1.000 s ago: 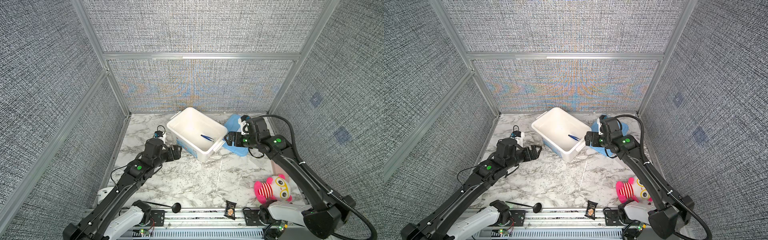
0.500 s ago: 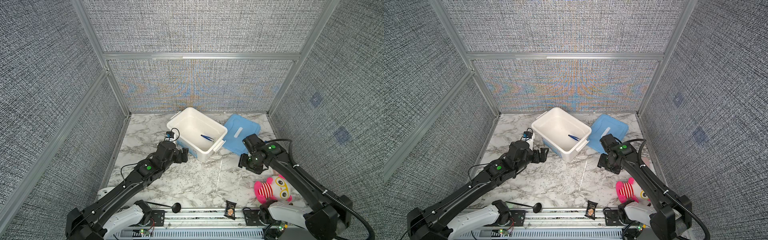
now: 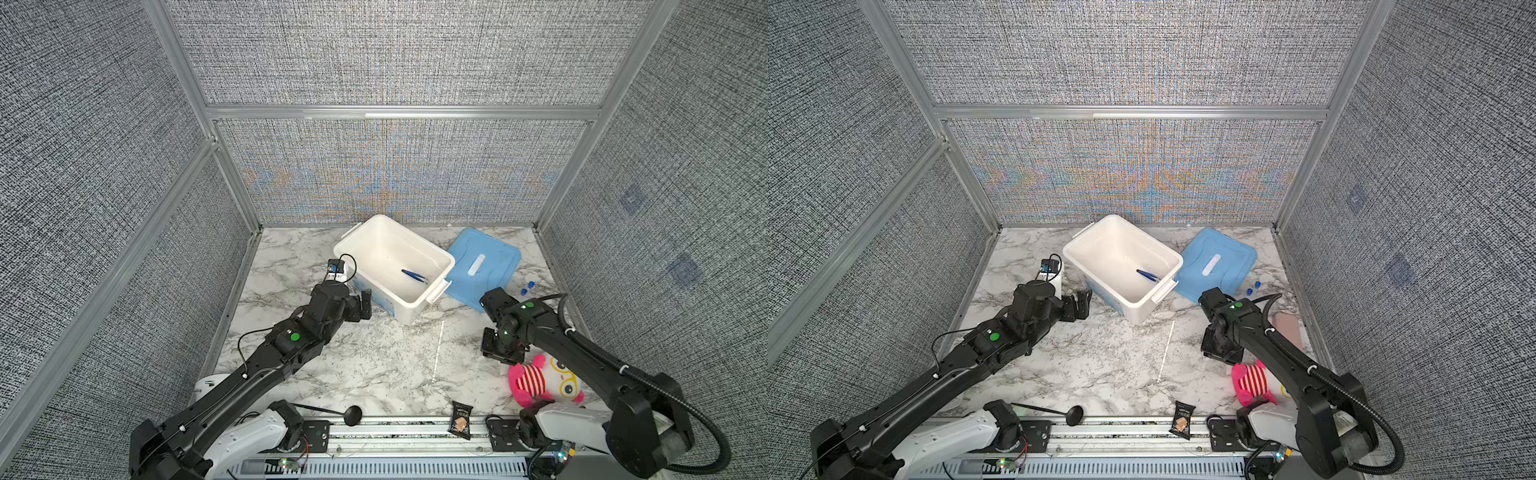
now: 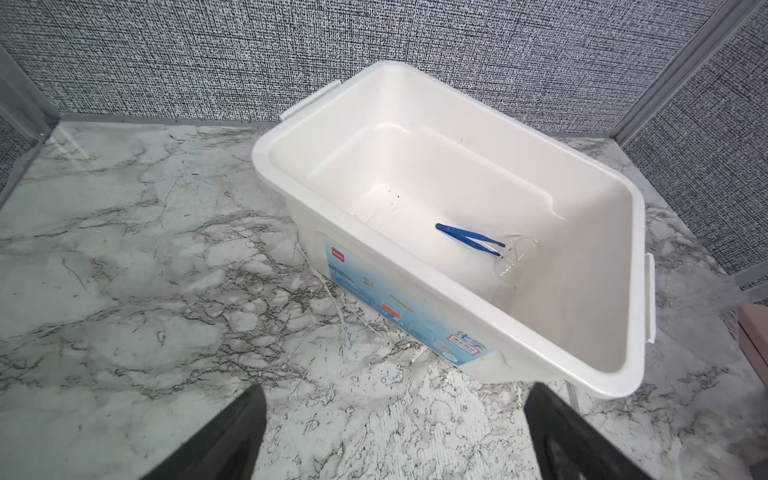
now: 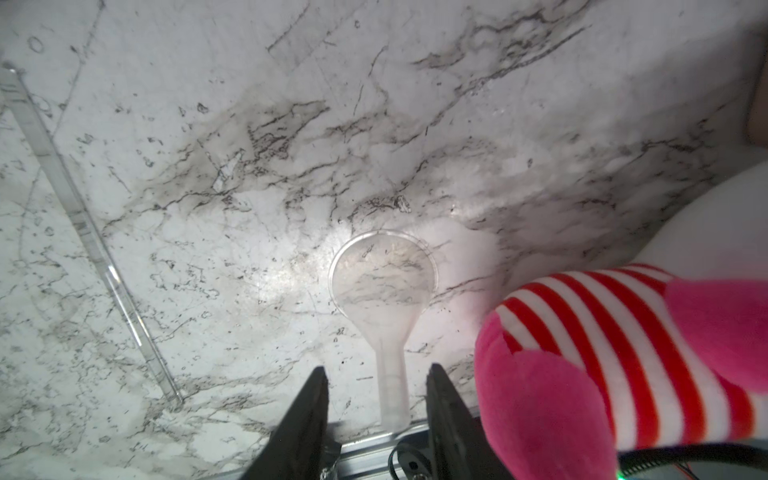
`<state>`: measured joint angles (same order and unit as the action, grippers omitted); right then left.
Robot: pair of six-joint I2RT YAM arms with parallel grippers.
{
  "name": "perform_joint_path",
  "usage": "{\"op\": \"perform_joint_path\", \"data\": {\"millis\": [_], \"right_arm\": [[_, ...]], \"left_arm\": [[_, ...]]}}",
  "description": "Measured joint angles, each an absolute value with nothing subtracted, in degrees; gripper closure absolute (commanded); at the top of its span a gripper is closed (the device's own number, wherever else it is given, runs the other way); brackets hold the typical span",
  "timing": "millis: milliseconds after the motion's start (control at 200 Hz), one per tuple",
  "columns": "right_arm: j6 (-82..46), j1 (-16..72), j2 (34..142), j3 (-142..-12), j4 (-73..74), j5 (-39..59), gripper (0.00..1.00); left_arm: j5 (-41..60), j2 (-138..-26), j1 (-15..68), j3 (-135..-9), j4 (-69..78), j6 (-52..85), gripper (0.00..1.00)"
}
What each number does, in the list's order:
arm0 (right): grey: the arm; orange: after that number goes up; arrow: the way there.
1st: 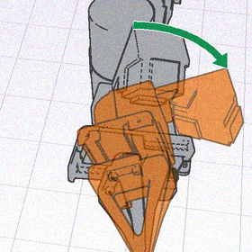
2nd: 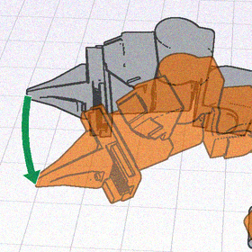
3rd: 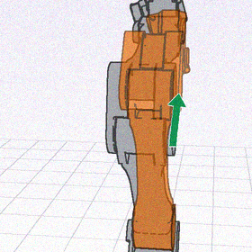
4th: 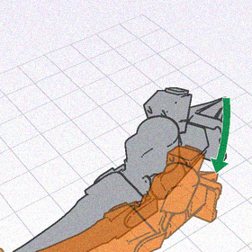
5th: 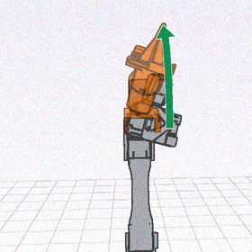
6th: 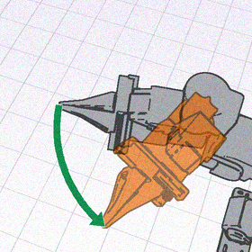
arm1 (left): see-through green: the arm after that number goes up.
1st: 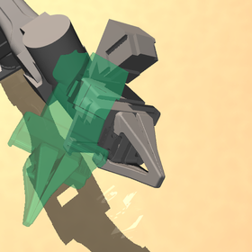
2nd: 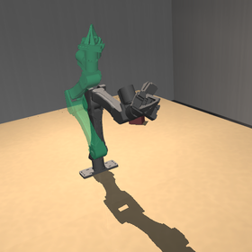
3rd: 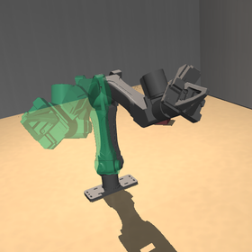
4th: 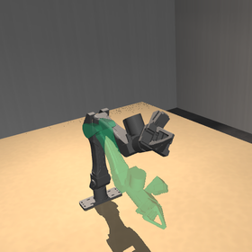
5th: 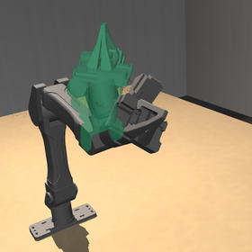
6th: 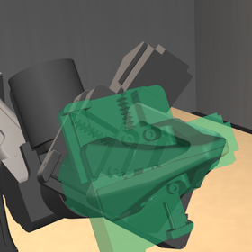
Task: Organize the chemistry lab equipment
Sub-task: 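Grasp the clear funnel stem with the right gripper while the left reaches forward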
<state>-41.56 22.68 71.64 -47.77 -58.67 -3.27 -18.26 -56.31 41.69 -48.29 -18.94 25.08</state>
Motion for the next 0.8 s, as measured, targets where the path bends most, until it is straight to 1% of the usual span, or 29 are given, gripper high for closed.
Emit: {"op": "perform_joint_path", "data": {"millis": [55, 80, 130, 255, 520, 685, 800], "right_arm": [[-41.2, 22.3, 72.4, -47.4, -57.8, -3.4, 0.64], [-41.1, 22.2, 72.8, -47.2, -57.3, -3.4, 0.67], [-40.3, 22.1, 73.1, -46.5, -56.4, -3.4, 0.76], [-40.2, 22.1, 73.1, -45.4, -55.3, -3.4, 0.87], [-39.7, 22.0, 71.1, -46.9, -56.2, -2.6, 0.89], [-39.0, 22.1, 69.1, -50.2, -58.3, -1.8, 0.89], [-38.0, 22.1, 69.1, -54.7, -60.5, -1.3, 0.88]], "left_arm": [[-18.5, -56.3, 41.7, -48.2, -19.0, 25.0, 0.02], [-18.6, -56.3, 41.7, -48.2, -19.0, 25.0, 0.02], [-19.0, -56.3, 41.7, -48.3, -19.0, 25.0, 0.02], [-19.4, -56.2, 41.7, -48.3, -18.9, 25.0, 0.02], [-19.3, -57.3, 41.7, -48.5, -18.3, 25.1, 0.01], [-19.3, -57.6, 41.7, -48.9, -17.4, 25.1, 0.01], [-19.3, -57.6, 41.7, -49.9, -17.8, 25.1, 0.01]]}}
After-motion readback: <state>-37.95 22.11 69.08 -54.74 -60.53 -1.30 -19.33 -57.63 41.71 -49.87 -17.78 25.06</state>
